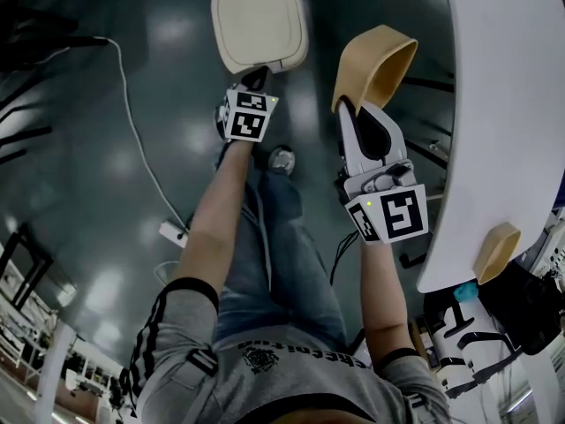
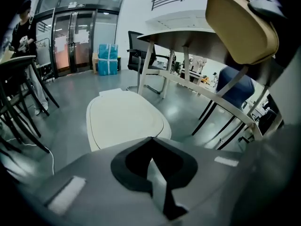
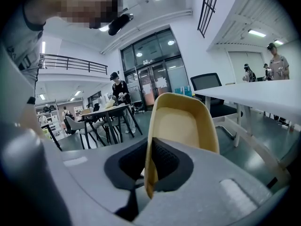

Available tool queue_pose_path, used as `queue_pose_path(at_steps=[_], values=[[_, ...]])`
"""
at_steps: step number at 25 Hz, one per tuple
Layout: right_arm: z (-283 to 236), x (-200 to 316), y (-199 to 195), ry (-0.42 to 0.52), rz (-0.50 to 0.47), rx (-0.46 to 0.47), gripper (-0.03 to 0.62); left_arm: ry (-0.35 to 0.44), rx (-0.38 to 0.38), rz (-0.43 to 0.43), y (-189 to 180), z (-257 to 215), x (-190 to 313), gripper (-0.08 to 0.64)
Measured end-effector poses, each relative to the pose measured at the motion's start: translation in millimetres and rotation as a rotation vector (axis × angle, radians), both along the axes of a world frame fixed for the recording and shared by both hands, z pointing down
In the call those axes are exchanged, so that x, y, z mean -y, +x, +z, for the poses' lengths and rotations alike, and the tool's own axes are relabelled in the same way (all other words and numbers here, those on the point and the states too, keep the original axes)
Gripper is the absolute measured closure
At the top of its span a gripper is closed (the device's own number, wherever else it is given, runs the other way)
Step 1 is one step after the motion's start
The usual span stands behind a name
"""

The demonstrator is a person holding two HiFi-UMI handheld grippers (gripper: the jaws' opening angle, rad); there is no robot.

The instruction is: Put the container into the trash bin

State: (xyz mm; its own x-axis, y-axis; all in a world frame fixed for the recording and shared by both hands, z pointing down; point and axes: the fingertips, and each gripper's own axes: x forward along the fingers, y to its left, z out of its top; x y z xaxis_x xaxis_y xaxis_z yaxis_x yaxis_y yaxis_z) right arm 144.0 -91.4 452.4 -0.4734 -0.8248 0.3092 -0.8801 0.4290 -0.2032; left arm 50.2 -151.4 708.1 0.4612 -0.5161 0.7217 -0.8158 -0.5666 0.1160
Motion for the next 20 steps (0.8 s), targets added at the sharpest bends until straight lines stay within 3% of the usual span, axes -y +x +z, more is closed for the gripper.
queue_pose_path(at_steps=[14, 20], values=[[9.7, -2.7, 11.0, -0.018, 0.012, 0.009, 0.583, -0.098, 0.117, -0.069, -2.0, 40.0, -2.1, 0.551], [10.7, -2.2, 13.8, -0.016, 0.012, 0.012, 0.583, -0.078, 0.150, -0.075, -1.6, 41.4, -2.2, 0.555]])
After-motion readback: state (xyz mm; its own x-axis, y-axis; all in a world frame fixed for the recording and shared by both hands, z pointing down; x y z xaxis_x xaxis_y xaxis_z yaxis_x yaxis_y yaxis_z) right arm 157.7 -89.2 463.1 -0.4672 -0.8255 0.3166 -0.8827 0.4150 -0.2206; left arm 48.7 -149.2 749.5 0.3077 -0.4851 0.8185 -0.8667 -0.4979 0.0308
